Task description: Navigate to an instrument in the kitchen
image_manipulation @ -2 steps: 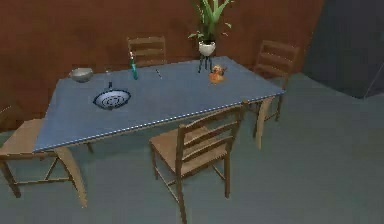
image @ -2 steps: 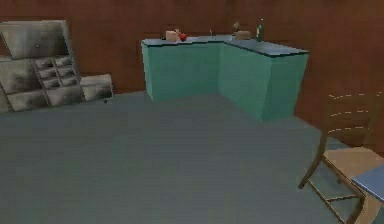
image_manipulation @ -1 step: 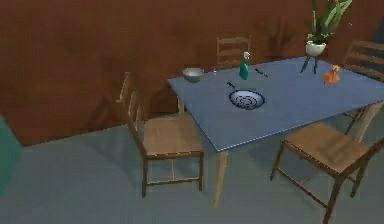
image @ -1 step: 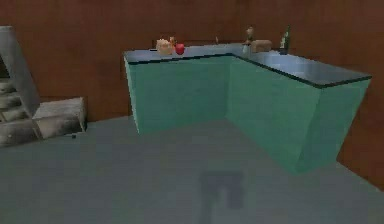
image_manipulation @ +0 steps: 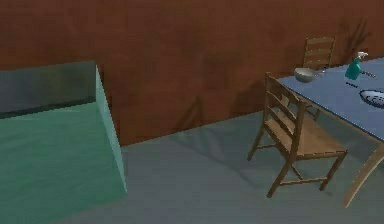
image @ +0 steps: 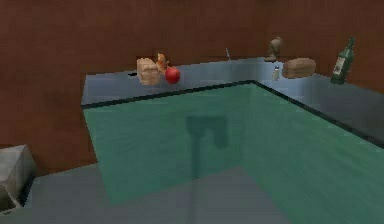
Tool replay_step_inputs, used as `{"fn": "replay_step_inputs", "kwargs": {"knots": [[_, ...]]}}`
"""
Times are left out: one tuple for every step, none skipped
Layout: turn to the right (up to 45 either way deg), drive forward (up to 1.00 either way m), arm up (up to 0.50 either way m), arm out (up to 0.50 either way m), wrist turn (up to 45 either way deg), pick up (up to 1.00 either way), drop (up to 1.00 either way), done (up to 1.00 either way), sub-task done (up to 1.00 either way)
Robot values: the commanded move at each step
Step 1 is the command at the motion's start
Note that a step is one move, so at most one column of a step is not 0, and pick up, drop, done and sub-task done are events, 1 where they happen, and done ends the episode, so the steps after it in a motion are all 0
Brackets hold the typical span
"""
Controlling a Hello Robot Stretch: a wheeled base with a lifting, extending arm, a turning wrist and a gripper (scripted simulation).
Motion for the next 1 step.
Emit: {"fn": "replay_step_inputs", "kwargs": {"knots": [[6.0, 0.0, 0.0, 0.0, 0.0, 0.0, 0.0, 0.0, 0.0]]}}
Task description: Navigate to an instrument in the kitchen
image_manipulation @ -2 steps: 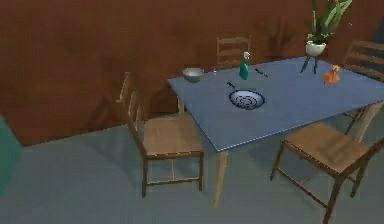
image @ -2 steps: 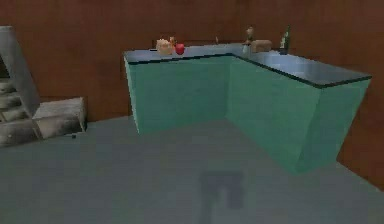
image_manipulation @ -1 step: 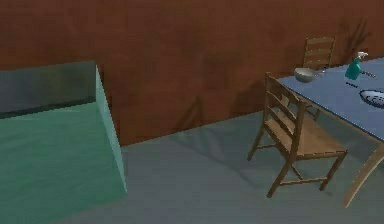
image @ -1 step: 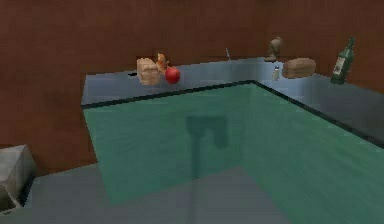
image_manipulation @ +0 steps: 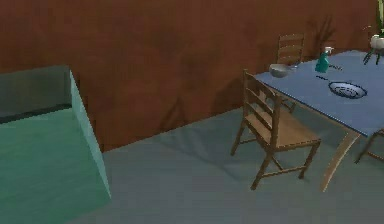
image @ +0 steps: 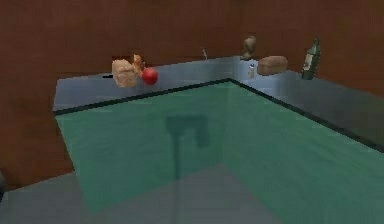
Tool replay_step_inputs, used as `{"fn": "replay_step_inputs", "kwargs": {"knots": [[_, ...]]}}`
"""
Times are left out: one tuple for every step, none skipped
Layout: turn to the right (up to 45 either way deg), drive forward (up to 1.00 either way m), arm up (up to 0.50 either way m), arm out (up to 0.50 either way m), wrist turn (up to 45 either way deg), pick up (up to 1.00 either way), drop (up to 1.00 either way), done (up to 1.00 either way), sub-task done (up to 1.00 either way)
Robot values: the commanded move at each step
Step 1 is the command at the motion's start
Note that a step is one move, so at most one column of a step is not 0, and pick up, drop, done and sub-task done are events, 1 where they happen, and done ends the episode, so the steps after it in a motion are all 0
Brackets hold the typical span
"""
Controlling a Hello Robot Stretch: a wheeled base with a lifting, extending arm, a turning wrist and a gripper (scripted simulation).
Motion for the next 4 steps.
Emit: {"fn": "replay_step_inputs", "kwargs": {"knots": [[0.0, 0.8, 0.0, 0.0, 0.0, 0.0, 0.0, 0.0, 0.0], [6.0, 0.0, 0.0, 0.0, 0.0, 0.0, 0.0, 0.0, 0.0], [0.0, 1.0, 0.0, 0.0, 0.0, 0.0, 0.0, 0.0, 0.0], [0.0, 0.0, 0.0, 0.0, 0.0, 0.0, 0.0, 1.0, 0.0]]}}
